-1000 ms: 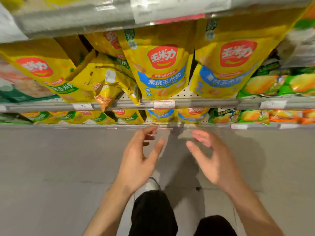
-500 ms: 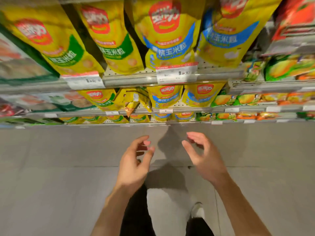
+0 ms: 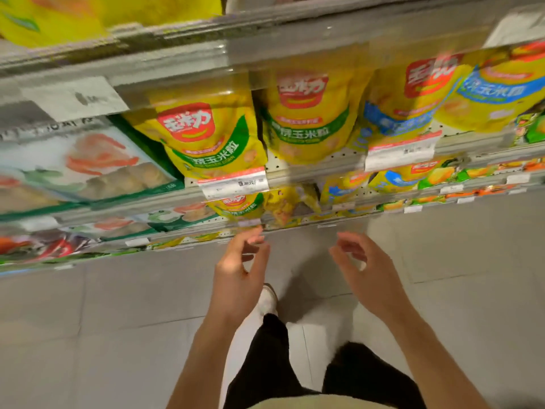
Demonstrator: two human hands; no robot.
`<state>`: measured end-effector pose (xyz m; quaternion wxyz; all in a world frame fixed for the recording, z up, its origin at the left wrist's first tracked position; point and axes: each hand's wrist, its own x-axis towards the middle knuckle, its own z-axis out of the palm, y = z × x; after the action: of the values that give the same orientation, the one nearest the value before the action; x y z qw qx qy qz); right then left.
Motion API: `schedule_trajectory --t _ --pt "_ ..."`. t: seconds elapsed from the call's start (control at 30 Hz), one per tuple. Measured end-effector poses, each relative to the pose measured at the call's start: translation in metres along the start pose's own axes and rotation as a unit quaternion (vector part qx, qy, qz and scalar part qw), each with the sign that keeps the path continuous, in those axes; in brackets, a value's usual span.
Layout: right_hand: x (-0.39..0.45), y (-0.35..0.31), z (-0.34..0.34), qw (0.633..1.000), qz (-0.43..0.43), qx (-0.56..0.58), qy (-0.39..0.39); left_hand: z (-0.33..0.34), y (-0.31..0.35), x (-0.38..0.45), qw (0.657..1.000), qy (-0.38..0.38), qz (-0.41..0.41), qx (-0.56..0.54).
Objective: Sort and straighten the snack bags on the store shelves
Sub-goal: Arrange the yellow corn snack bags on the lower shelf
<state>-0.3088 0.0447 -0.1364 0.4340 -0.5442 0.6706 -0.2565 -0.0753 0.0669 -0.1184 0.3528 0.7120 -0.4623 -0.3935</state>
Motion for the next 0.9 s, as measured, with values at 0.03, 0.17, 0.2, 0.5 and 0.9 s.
schedule_trajectory --t 0.03,0.17,0.2,0.5,0.9 --pt "0.003 -0.001 0.006 1.000 0.003 -0.005 -0.001 -0.003 -0.007 0.003 1.000 -0.005 -0.001 0.003" --pt "0.015 0.013 0.028 1.000 -0.011 -0.022 0.003 0.005 -0.042 0.006 1.000 -0.018 -0.011 0.001" --pt "0.021 0.022 0.036 1.000 -0.009 -0.015 0.007 0.014 -0.056 0.009 1.000 -0.013 -0.013 0.003" --pt "0.153 0.160 0.124 0.985 -0.123 -0.013 0.122 0.131 -0.212 0.121 0.998 0.045 0.038 -0.006" --pt "0.274 0.228 0.188 0.895 -0.377 -0.095 0.220 0.190 -0.282 0.208 0.963 0.211 0.151 0.070"
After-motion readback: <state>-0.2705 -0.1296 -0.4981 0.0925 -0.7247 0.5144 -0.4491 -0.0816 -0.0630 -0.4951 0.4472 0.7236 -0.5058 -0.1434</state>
